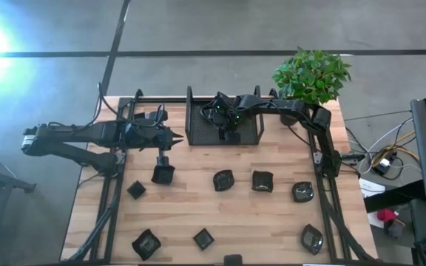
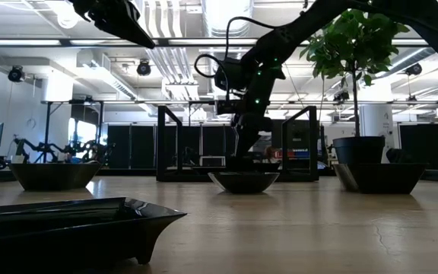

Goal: Pick & Place Mini shaped plates
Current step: Put the black square plate on the shelf, then stack the black distorted square plate on top of the black distorted square plate on the shelf

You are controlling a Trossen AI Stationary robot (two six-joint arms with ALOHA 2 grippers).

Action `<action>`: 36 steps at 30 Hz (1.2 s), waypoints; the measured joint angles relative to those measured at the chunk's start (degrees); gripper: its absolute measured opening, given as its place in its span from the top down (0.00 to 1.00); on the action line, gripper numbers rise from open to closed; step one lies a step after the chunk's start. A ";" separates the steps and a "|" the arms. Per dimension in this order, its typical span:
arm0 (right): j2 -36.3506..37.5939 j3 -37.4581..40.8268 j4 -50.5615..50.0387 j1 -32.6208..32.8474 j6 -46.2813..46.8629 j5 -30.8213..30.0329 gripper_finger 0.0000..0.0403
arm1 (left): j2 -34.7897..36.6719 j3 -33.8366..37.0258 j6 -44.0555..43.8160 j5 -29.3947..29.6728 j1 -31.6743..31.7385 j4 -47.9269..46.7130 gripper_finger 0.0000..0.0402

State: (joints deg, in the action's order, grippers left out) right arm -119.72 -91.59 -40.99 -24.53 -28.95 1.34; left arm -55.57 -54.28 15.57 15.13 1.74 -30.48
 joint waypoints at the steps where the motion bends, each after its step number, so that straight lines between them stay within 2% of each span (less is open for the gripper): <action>1: 0.00 0.00 -0.02 0.00 -0.22 -0.02 0.96 | 0.00 0.00 -0.04 0.00 0.00 0.00 0.90; 10: 0.00 0.00 0.27 0.00 -1.67 0.00 0.80 | -0.02 0.00 -1.51 -0.01 -0.04 0.00 0.90; 16: 0.02 0.02 0.92 0.00 -0.73 0.00 0.75 | -0.02 0.00 -2.44 -0.02 -0.04 0.00 0.90; 26: 1.48 -1.33 -0.01 0.00 0.72 0.00 0.76 | -0.01 0.00 -2.56 -0.02 -0.03 -0.22 0.90; 36: 11.45 -0.69 -2.86 1.75 3.14 0.03 0.80 | -0.02 0.02 -8.73 0.00 -0.02 -7.26 0.90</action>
State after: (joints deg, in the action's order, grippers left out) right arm -108.27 -92.29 -43.86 -22.79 -25.80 1.38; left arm -55.59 -54.27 6.85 15.13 1.72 -37.74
